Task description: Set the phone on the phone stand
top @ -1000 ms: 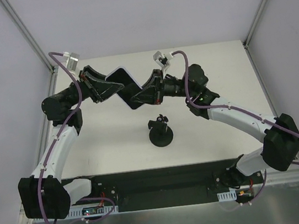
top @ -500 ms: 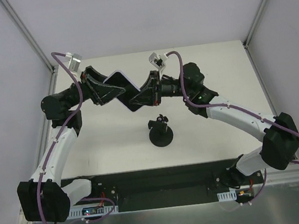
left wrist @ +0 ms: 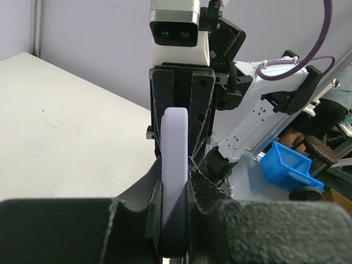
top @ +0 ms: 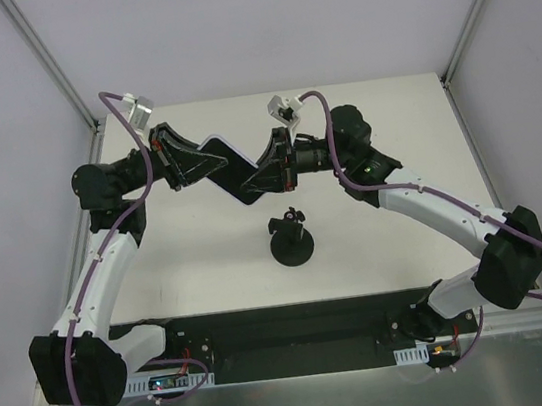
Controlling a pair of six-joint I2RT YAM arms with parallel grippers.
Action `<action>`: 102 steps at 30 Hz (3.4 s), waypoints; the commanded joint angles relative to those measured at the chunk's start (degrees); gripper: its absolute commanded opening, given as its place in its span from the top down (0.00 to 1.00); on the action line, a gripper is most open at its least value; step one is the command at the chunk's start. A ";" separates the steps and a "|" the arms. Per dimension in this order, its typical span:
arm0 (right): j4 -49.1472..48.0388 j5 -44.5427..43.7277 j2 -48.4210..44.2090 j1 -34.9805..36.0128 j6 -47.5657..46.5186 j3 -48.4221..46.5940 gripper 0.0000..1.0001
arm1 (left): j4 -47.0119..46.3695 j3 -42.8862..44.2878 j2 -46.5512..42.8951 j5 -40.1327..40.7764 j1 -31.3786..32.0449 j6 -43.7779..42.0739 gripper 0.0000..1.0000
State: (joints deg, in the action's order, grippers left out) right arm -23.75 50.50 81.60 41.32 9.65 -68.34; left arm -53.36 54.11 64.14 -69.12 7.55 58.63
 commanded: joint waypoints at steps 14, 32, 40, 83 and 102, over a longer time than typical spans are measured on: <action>57.23 -68.39 0.23 2.78 -0.43 -22.91 0.04 | 51.15 7.76 -14.30 42.48 0.36 -36.66 1.00; 69.27 -71.32 -5.32 23.26 9.68 -11.29 0.10 | 52.04 9.35 -12.55 37.40 0.18 -33.06 1.00; 75.86 -82.14 -0.04 27.67 17.41 -11.91 0.27 | 51.52 9.35 -11.23 35.55 0.10 -31.74 1.00; 55.57 -60.63 -6.90 14.32 -16.85 -0.13 0.99 | 27.26 -4.00 -23.53 -2.94 6.95 -36.48 1.00; 54.77 -51.03 -1.71 11.42 -17.73 -5.22 0.99 | 54.86 13.31 -0.60 5.66 34.29 -68.29 1.00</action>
State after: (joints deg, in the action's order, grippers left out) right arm 30.59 -5.30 78.98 53.47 -8.08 -71.09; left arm -6.98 60.47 59.92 -68.16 39.40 5.89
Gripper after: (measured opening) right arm 0.062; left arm 0.112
